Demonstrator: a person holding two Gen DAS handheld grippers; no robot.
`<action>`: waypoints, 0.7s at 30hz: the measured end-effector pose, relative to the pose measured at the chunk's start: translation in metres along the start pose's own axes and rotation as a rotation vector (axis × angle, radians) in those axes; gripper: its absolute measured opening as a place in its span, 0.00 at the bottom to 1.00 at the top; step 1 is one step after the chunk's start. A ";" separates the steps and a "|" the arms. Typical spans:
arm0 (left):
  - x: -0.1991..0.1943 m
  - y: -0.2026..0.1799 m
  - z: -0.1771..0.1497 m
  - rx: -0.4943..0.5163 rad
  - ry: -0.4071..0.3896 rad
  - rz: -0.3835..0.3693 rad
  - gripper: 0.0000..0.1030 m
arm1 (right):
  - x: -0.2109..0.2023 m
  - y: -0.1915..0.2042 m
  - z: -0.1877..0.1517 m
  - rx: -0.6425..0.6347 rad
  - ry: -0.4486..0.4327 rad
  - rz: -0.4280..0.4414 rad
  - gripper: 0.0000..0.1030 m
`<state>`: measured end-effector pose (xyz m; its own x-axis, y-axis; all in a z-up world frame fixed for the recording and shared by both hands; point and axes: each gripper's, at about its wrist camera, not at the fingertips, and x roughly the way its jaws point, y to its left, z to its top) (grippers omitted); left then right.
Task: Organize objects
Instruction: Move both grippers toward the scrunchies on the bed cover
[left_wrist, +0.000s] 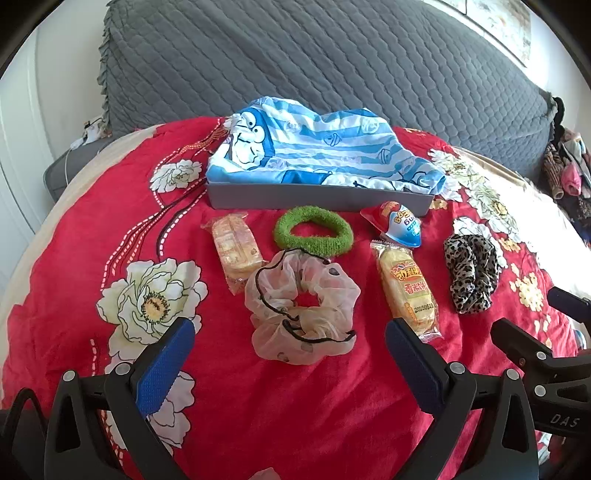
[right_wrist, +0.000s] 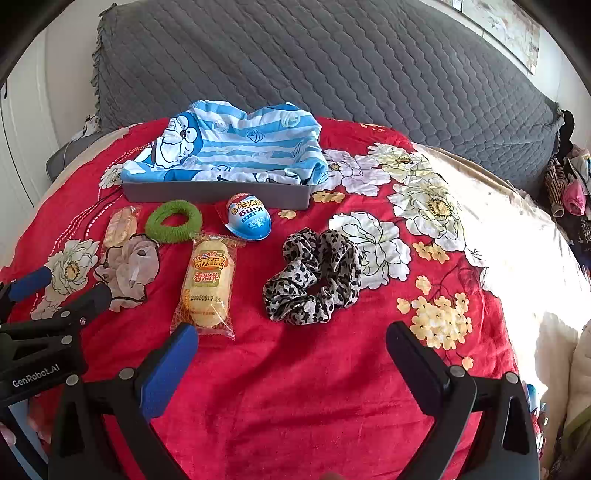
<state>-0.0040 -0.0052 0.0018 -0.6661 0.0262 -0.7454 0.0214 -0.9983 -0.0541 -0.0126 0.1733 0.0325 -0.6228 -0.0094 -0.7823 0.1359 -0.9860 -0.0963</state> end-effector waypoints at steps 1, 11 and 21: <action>0.000 0.000 0.000 0.002 -0.002 0.001 1.00 | 0.000 0.000 0.000 0.000 0.000 0.000 1.00; 0.005 -0.004 0.003 -0.004 -0.004 -0.001 1.00 | 0.003 -0.003 0.003 -0.013 -0.003 -0.010 1.00; 0.014 -0.008 0.005 -0.005 -0.003 0.002 1.00 | 0.011 -0.007 0.005 -0.017 0.002 -0.018 1.00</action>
<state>-0.0173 0.0025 -0.0044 -0.6681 0.0237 -0.7437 0.0266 -0.9981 -0.0556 -0.0246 0.1789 0.0272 -0.6235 0.0091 -0.7818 0.1374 -0.9831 -0.1210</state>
